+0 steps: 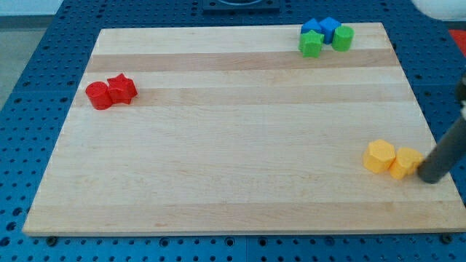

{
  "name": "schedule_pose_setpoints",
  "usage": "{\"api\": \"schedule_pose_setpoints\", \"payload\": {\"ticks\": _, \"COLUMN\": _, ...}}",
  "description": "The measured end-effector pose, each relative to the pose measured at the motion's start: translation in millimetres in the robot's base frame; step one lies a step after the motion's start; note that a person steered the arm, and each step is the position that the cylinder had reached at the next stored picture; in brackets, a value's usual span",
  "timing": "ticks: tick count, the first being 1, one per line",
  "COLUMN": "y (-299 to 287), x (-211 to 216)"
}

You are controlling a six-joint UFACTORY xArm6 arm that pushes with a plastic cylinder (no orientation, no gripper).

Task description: Separate the yellow blocks from each others

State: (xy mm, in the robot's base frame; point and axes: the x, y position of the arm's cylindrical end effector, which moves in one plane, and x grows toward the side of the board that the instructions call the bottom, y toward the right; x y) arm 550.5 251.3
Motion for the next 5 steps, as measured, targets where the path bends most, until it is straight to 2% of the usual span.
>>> {"api": "schedule_pose_setpoints", "payload": {"ticks": 2, "y": -50.1, "x": -9.5}}
{"api": "schedule_pose_setpoints", "payload": {"ticks": 3, "y": -34.1, "x": -6.2}}
{"api": "schedule_pose_setpoints", "payload": {"ticks": 5, "y": 51.5, "x": 3.0}}
